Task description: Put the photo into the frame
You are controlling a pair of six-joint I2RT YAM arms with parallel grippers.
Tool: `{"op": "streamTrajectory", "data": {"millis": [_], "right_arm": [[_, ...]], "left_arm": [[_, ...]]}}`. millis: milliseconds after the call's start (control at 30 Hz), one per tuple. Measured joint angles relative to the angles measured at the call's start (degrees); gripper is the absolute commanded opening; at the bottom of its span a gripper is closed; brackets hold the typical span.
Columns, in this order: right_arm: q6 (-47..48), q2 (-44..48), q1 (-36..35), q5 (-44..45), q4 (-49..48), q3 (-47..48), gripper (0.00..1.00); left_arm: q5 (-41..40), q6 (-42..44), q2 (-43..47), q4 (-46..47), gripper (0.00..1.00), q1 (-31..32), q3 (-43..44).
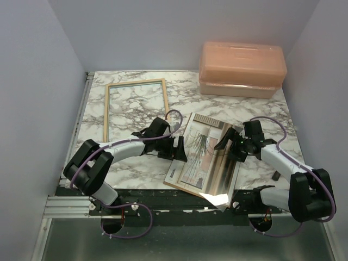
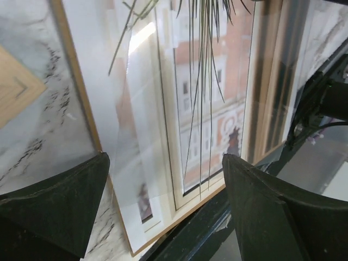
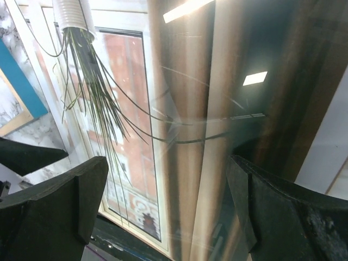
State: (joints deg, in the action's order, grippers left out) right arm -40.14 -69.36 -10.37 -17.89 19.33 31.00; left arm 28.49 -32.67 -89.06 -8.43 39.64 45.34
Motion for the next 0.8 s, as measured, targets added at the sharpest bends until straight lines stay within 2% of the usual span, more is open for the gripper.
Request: {"op": "streamTrajectory", "data": {"millis": [133, 300, 533, 800], "right_arm": [[0.20, -0.83, 0.11, -1.92, -1.22, -0.04, 0.99], [0.31, -1.51, 0.17, -3.56, -2.58, -0.20, 0.99], [0.33, -1.95, 0.26, -4.70, -3.41, -0.28, 0.99], [0.35, -2.19, 0.26, -5.35, -4.20, -0.48, 0.99]], "left_arm": [[0.92, -0.17, 2.01, 1.36, 0.84, -4.74, -4.09], [5.88, -0.02, 3.43, 4.55, 0.79, -8.87, -7.78], [11.08, 0.68, 4.48, 5.64, 0.73, -9.31, -10.91], [11.89, 0.07, 8.81, 3.37, 0.72, -9.22, -13.94]]}}
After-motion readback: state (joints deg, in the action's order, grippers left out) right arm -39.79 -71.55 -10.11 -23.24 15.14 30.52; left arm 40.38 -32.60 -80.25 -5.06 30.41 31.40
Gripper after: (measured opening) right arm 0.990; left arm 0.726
